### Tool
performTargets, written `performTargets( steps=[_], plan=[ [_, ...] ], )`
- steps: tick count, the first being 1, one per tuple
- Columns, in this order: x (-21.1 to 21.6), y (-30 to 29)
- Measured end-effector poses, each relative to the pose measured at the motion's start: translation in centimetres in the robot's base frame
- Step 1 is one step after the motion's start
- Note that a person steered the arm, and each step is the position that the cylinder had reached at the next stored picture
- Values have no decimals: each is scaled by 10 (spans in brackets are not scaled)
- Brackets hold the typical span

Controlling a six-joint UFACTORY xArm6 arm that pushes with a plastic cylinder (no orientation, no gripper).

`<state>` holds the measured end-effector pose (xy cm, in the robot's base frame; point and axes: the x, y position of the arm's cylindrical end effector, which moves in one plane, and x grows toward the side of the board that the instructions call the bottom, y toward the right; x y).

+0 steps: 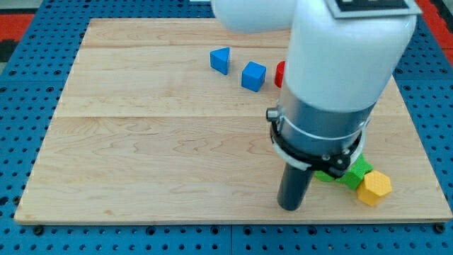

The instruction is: Separate the green circle from the green star

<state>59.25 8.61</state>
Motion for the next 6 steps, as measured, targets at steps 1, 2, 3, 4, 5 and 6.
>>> performTargets(
  steps=[1,2,3,4,5,6],
  plan=[
    [-9,23],
    [-35,37],
    [-59,51],
    [-86,70],
    [-87,47],
    [-32,37]
  ],
)
